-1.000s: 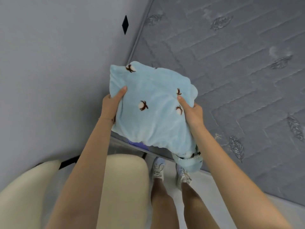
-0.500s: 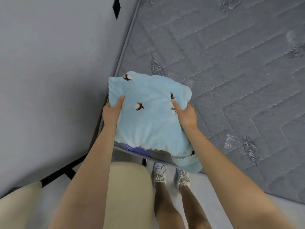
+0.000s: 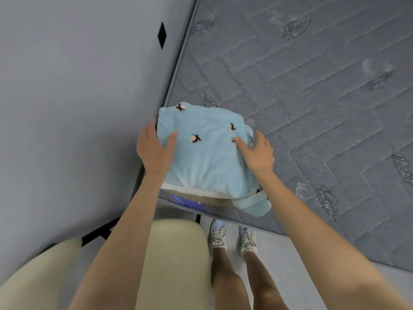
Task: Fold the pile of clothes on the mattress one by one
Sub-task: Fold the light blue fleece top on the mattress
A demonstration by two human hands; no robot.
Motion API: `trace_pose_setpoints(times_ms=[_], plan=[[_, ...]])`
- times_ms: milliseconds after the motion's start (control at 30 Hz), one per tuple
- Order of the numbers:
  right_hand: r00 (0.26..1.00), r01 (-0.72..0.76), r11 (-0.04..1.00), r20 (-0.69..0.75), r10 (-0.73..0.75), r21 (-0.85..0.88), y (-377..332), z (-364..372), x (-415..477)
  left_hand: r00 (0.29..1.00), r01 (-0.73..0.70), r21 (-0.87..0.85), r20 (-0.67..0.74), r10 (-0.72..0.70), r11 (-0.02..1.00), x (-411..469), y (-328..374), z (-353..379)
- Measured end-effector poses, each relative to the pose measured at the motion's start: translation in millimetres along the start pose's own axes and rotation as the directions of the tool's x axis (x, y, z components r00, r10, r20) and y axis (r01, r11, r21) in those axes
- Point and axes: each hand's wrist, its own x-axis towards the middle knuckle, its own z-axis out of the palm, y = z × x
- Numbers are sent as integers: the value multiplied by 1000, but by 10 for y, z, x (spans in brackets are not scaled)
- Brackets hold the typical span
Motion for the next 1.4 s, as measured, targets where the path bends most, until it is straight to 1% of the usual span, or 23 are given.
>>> trace_pose_setpoints(times_ms=[67,133,233,333,433,500,600,700,767,833,900,967,1000,1067,1200,1400], plan=[[998,54,998,33,-53,-37,-52,-79,-82,986,-159,135,78,150,978,-99,165,-3],[990,73,995,126,-64,-71,-90,-100,-168,956,-239,200,217,195,950,-202,310,45],[969,117,977,234,-74,-175,-75,-13,-284,906,-236,235,403,127,943,-335,358,184],[949,195,953,291,-124,-230,43,137,-382,882,-218,289,466,62,932,-484,203,306],[940,210,945,319,-123,-253,268,322,-493,873,-250,317,483,71,915,-667,-45,391],[938,222,928,326,-119,-301,435,460,-562,869,-281,352,488,81,893,-781,-211,456],[934,230,892,345,-90,-390,610,612,-550,861,-294,419,507,47,859,-881,-383,593],[940,238,895,324,-113,-379,649,625,-483,867,-294,434,495,47,852,-893,-389,677],[954,247,918,246,-174,-310,598,553,-484,877,-307,425,475,79,852,-861,-326,650],[961,269,930,130,-243,-251,498,442,-500,888,-326,415,441,126,850,-816,-230,573],[957,289,927,55,-284,-239,384,334,-501,914,-345,403,347,208,848,-771,-110,468],[952,303,917,43,-303,-261,266,226,-482,930,-347,390,263,259,853,-741,13,385],[950,311,908,54,-309,-280,208,171,-477,931,-344,383,258,259,857,-728,80,351],[941,337,886,76,-330,-319,116,83,-458,923,-360,378,279,266,853,-696,195,308],[912,391,826,47,-409,-405,-14,-181,-462,911,-395,362,276,307,844,-646,436,197],[920,346,781,26,-390,-520,77,-691,-539,874,-484,430,282,395,762,-764,785,116]])
